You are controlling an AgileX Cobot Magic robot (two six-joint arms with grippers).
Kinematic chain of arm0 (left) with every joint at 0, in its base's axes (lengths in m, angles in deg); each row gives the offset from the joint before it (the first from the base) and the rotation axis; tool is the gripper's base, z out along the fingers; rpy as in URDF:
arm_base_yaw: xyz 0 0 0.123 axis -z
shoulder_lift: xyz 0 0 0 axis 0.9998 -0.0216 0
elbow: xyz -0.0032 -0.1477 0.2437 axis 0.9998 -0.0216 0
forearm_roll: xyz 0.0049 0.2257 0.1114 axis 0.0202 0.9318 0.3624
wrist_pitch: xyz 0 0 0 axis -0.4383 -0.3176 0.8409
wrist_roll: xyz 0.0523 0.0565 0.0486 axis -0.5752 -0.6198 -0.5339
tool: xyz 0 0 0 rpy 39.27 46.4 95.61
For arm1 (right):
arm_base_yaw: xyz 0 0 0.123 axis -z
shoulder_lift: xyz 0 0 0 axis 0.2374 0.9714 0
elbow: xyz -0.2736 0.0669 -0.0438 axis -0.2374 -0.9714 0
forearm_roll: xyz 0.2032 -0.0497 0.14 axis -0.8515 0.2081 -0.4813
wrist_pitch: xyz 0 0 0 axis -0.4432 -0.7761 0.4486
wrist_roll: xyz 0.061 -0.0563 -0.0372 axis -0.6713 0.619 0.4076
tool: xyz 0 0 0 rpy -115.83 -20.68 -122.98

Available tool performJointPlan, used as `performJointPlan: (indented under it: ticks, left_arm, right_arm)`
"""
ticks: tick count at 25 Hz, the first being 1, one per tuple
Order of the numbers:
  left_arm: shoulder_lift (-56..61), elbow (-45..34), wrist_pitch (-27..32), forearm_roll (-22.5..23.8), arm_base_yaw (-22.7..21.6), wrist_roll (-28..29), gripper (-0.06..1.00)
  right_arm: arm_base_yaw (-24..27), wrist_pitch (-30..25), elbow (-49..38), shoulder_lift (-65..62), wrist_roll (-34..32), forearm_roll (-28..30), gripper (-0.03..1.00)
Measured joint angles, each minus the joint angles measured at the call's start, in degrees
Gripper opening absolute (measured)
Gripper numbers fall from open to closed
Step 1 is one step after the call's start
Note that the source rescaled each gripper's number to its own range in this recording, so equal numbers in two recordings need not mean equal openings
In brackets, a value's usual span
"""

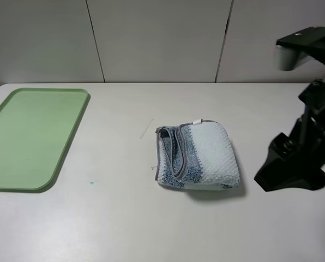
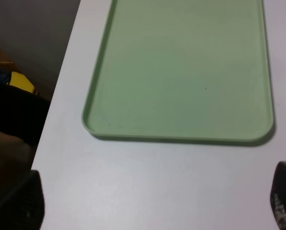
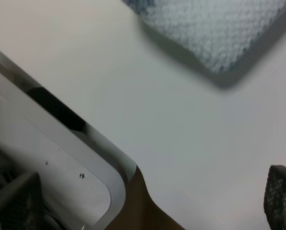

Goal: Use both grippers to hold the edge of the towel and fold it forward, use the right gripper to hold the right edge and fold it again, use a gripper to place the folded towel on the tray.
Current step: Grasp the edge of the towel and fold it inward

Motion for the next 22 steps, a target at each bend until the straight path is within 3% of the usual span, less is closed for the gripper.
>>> performJointPlan:
  ticks: [10,22]
  left_arm:
    - [0.0,0.0,0.0,0.0,0.0,0.0,0.93]
    - [0.0,0.0,0.0,0.0,0.0,0.0,0.93]
  right_arm:
    - [1.4,2.0,-8.7,-24.1,0.3,0.0,1.0]
    - [24.1,10.0,-20.9,-51.8,0.7,3.2,1.0]
